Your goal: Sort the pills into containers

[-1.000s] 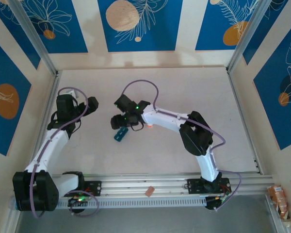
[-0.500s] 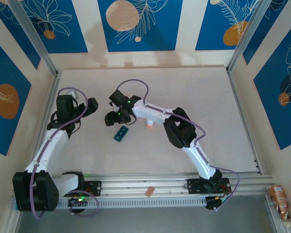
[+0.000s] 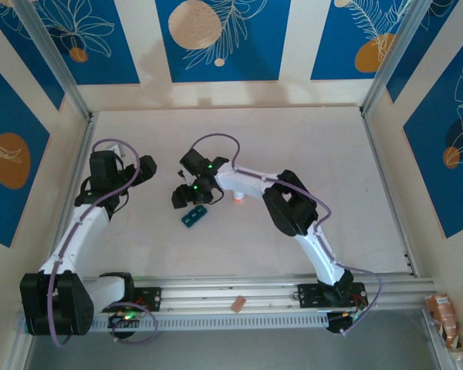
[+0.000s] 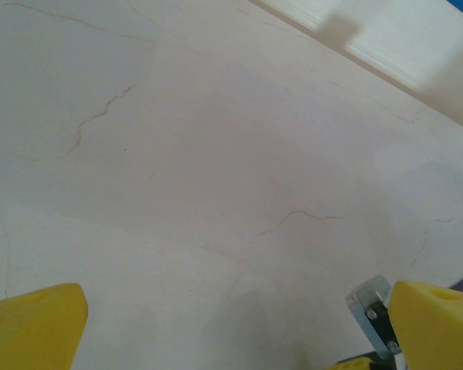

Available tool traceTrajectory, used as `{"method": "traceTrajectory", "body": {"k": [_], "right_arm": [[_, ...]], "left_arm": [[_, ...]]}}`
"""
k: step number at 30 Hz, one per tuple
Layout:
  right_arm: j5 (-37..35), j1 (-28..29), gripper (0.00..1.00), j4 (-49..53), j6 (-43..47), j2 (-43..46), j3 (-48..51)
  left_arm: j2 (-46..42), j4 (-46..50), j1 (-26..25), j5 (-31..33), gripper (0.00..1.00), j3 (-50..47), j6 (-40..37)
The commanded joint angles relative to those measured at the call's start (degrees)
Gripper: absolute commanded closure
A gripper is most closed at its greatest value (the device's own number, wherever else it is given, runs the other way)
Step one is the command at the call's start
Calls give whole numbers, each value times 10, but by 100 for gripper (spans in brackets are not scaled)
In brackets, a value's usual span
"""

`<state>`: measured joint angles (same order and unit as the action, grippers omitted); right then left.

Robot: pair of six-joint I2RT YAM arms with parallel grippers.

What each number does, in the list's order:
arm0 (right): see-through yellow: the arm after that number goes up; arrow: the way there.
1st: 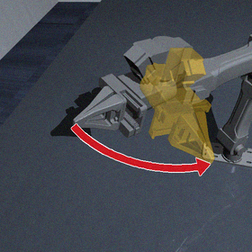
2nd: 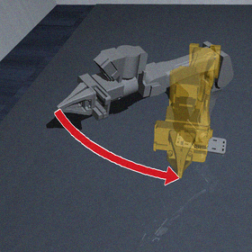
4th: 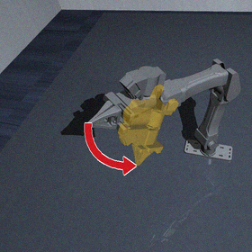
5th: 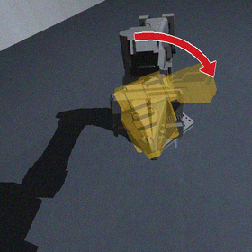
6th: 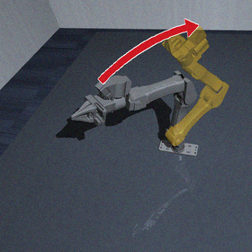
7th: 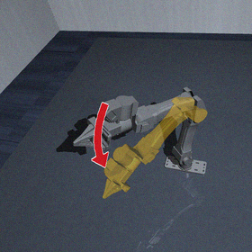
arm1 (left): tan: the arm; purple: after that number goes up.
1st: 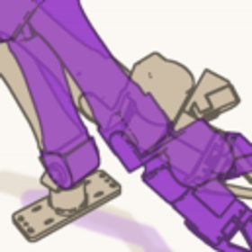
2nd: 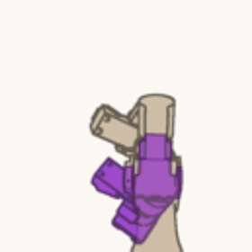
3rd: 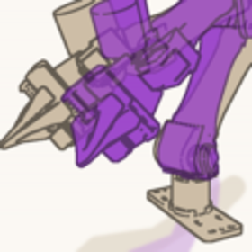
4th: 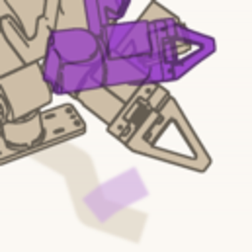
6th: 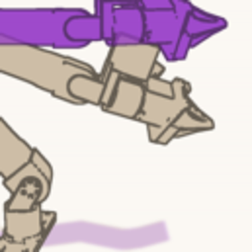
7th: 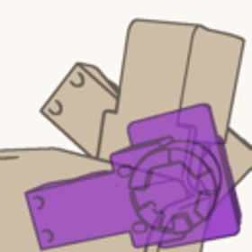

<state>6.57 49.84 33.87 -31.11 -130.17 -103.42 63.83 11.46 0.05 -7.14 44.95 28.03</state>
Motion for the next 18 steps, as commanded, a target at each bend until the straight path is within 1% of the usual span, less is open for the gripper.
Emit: {"method": "traceTrajectory", "body": {"k": [1,10,18], "right_arm": [[28,-1,30,-7,1,49,40],[42,22,30,-42,-8,123,148],[13,50,30,-50,-11,151,213]], "left_arm": [[-9,5,8,-12,0,22,3],[-11,7,8,-15,0,26,7],[-12,8,9,-18,0,24,16]]}}
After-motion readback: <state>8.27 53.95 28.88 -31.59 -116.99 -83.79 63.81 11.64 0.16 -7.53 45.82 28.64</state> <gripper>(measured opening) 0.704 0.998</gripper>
